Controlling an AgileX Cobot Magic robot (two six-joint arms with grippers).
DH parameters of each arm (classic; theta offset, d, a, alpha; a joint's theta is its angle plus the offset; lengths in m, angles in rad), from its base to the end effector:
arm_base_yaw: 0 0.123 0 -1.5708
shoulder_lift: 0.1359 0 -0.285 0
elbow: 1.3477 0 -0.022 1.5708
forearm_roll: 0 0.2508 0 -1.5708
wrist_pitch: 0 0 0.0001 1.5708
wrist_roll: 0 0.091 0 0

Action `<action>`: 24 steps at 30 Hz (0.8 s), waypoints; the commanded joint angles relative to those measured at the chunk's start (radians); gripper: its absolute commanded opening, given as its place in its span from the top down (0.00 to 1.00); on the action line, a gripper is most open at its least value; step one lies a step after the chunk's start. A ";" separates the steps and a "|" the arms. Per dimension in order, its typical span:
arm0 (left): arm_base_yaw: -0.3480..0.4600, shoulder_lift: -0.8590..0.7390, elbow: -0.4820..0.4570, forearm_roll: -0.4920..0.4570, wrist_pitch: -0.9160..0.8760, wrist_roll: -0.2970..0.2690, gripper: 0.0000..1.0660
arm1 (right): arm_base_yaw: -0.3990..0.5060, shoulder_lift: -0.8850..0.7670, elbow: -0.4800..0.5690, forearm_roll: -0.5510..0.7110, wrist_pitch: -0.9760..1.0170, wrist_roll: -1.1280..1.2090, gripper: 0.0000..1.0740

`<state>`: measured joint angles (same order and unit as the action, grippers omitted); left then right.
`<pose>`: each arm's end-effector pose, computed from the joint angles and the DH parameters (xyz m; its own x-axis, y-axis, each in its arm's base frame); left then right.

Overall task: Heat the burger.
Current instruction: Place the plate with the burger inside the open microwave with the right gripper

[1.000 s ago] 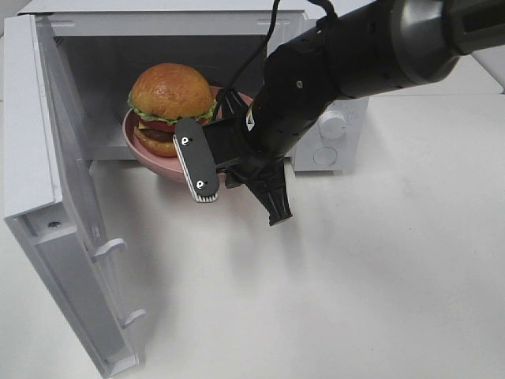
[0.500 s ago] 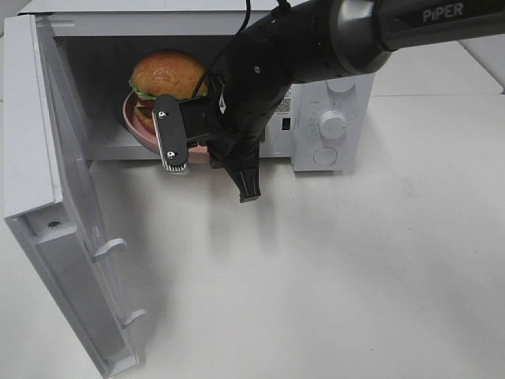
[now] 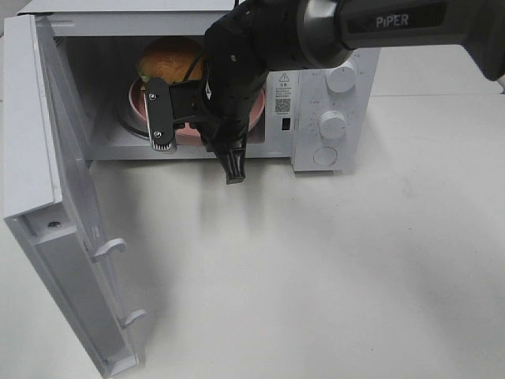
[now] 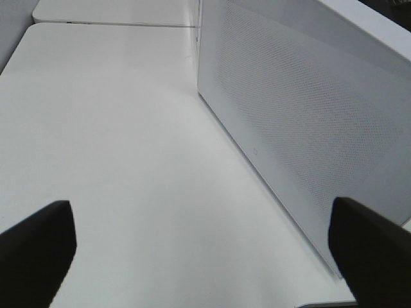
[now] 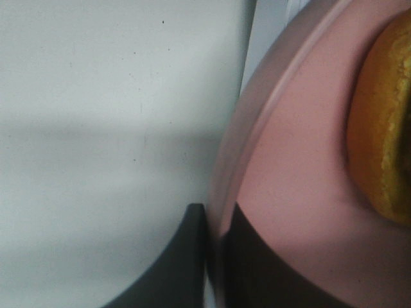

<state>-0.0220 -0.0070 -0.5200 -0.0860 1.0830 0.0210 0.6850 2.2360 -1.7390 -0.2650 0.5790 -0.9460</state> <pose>-0.0095 -0.0067 0.2812 -0.4520 -0.0094 -0.8920 0.0809 0.9954 -0.0515 0.3909 0.3025 0.1671 0.2688 -0.9568 -0.1110 -0.8093 -0.1618 -0.5646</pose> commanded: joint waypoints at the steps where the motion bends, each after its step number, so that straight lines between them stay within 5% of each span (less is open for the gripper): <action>1: -0.001 -0.013 0.002 -0.008 -0.013 0.001 0.06 | -0.007 -0.005 -0.026 -0.033 -0.018 0.019 1.00; 24: -0.001 -0.013 0.002 -0.005 -0.013 -0.001 0.06 | -0.007 0.091 -0.164 0.002 -0.011 -0.123 0.99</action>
<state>-0.0220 -0.0070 -0.5200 -0.0860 1.0830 0.0210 0.6830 2.3390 -1.8870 -0.2580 0.6290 -1.0490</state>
